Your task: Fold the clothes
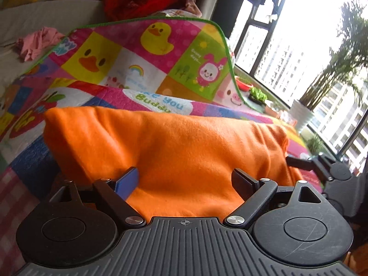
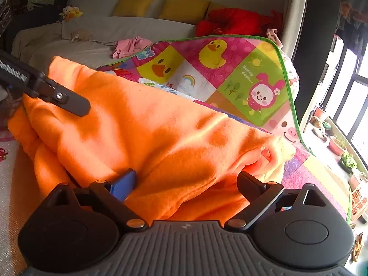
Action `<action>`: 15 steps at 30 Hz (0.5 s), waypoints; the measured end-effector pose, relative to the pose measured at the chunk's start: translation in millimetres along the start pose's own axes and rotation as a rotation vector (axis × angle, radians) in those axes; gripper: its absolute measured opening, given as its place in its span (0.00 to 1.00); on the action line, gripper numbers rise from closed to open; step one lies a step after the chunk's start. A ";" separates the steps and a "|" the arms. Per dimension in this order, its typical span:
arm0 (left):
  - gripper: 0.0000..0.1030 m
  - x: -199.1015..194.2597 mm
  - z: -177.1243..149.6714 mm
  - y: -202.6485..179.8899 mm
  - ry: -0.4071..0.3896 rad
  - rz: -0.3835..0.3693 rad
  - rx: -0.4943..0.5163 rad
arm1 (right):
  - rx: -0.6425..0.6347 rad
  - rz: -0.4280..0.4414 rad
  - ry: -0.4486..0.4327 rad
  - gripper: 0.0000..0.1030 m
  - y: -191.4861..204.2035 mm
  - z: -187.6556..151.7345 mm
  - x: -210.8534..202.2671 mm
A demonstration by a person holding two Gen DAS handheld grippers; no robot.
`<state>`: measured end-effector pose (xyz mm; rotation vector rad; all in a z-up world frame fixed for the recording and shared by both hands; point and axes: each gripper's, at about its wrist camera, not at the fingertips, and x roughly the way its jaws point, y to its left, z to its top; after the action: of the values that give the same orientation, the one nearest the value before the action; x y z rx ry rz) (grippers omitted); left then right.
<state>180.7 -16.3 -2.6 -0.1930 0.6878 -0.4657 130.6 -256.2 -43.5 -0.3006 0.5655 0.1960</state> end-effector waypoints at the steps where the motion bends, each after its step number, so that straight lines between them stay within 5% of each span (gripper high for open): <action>1: 0.90 -12.3 -3.3 3.0 -0.033 0.017 -0.032 | -0.002 -0.003 -0.003 0.92 0.2 -0.3 0.2; 6: 0.90 -37.8 -15.8 33.9 -0.110 0.179 -0.233 | -0.005 -0.016 -0.011 0.93 2.0 -0.9 0.2; 15: 0.75 3.3 -21.3 47.0 -0.036 0.194 -0.308 | -0.073 -0.075 -0.051 0.93 14.4 -1.9 -4.7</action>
<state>185.5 23.1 -35.7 -0.4191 0.7333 -0.1682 122.0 -243.8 -45.6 -0.3861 0.4966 0.1513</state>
